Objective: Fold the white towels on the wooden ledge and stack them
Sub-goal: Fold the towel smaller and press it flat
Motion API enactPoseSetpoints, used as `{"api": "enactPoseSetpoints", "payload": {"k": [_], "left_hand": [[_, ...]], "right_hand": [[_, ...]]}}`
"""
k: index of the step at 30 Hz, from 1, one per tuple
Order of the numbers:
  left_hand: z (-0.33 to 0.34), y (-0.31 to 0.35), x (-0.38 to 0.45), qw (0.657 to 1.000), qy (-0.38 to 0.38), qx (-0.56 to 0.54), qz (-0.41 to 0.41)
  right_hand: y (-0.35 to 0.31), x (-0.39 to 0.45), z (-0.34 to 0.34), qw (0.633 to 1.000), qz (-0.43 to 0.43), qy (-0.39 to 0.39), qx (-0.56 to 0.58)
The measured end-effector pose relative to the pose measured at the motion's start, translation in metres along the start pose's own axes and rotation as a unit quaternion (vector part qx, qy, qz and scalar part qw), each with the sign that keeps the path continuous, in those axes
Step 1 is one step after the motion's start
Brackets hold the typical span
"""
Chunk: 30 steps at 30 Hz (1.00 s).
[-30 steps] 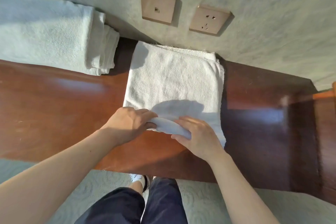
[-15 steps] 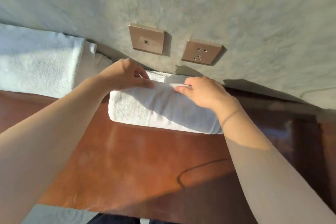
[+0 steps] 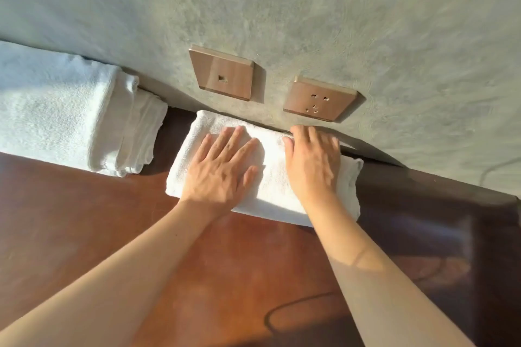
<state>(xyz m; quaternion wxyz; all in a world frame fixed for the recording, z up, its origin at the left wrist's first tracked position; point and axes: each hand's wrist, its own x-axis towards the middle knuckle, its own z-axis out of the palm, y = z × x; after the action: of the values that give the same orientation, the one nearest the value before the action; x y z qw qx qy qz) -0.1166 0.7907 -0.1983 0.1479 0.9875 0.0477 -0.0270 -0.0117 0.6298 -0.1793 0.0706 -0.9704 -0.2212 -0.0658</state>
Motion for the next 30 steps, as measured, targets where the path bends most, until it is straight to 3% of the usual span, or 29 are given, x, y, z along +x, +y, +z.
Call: {"api": "enactPoseSetpoints", "payload": {"k": [4,9,13,16,19,22,25,30], "left_hand": [[0.007,0.0,0.001,1.0,-0.006,0.021,-0.017],[0.01,-0.007,-0.003,0.999,-0.005,0.035,-0.026],[0.013,-0.003,-0.009,0.998,-0.009,0.046,-0.049],[0.01,-0.002,-0.009,0.998,-0.011,0.043,-0.053],[0.01,0.002,-0.008,0.997,-0.005,0.038,-0.061],[0.009,0.004,-0.007,0.997,0.0,0.032,-0.069],[0.009,0.002,-0.005,0.997,0.0,0.035,-0.062],[0.009,0.001,-0.007,0.999,0.008,0.033,-0.042]], "right_hand": [[-0.015,-0.037,0.013,0.991,-0.066,-0.094,0.075],[0.019,-0.038,0.025,0.987,-0.099,-0.125,0.018],[0.052,-0.043,0.019,0.993,-0.029,-0.112,0.019],[0.078,-0.054,0.016,0.994,-0.027,-0.102,0.034],[0.091,-0.071,0.004,0.99,0.099,-0.084,0.047],[0.071,-0.091,-0.008,0.959,0.234,-0.06,0.15],[0.047,-0.121,-0.009,0.951,0.233,-0.067,0.19],[0.065,-0.127,0.01,0.967,0.204,-0.025,0.153]]}}
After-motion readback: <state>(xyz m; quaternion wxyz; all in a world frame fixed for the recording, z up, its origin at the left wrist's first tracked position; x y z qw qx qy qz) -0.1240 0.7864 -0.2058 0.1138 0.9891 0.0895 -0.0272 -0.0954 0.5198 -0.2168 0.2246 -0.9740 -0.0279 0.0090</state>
